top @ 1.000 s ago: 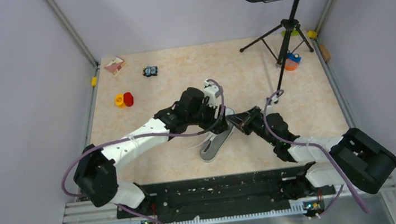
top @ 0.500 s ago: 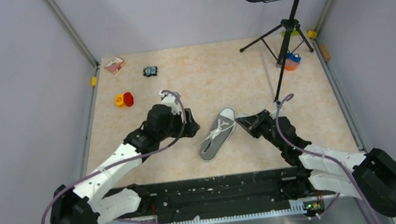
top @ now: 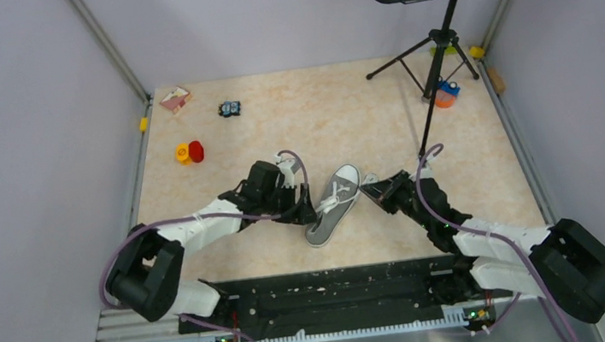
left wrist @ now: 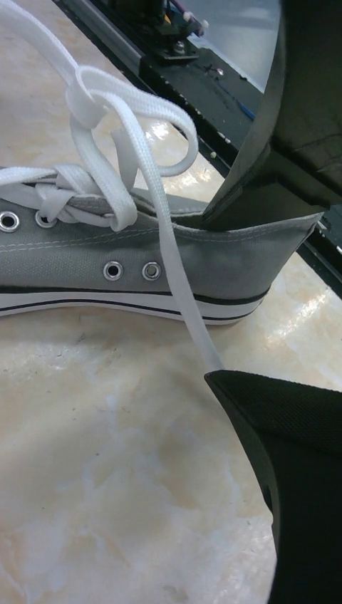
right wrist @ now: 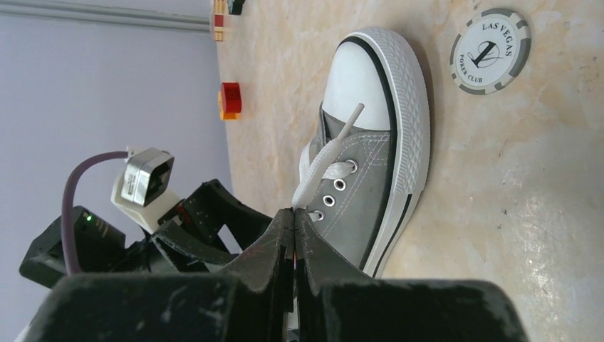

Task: Tie the shoes
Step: Cross the shoelace with the shoelace, then tie the shoelace on the shoe.

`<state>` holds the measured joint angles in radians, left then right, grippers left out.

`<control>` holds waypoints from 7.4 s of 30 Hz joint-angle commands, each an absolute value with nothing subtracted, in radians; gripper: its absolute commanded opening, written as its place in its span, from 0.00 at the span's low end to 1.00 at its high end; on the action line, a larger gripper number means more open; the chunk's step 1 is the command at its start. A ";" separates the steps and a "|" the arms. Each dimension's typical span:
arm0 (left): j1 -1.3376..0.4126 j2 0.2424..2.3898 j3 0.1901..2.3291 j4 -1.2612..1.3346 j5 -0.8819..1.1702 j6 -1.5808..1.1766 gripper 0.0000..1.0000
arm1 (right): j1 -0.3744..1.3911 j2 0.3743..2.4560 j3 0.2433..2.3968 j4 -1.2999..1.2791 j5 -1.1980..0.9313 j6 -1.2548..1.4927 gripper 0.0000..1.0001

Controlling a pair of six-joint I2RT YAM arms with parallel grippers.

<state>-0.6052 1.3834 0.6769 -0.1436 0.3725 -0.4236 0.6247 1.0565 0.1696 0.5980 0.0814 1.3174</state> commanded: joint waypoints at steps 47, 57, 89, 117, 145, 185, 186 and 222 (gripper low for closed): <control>-0.831 1.336 0.588 0.195 0.151 -0.290 0.53 | 0.574 1.061 0.241 0.585 0.015 1.247 0.00; -0.831 1.342 0.594 0.176 0.236 -0.278 0.59 | 0.574 1.060 0.231 0.601 0.014 1.255 0.00; -0.830 0.919 0.601 -0.215 -0.243 -0.476 0.00 | 0.558 0.966 0.182 0.450 0.064 1.214 0.00; -0.779 0.928 0.703 -0.390 -0.182 -0.514 0.00 | 0.477 0.829 0.389 0.116 0.184 0.945 0.00; -0.778 0.922 0.600 -0.434 0.067 -0.637 0.00 | 0.459 0.838 0.370 0.098 0.163 0.910 0.00; -0.950 1.308 1.030 -0.168 0.152 -0.686 0.00 | 0.468 0.889 0.678 -0.165 0.185 0.670 0.75; -0.950 1.342 1.051 -0.154 0.154 -0.704 0.00 | 0.468 0.834 0.641 -0.189 0.202 0.676 0.74; -0.637 1.285 0.886 -0.489 0.034 -1.079 0.95 | 0.555 1.094 0.638 -0.420 0.212 1.187 0.72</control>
<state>-0.6346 1.2526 0.9302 -0.4500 0.0399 -0.9348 0.5358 0.9936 0.5148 -0.4580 0.1349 1.1053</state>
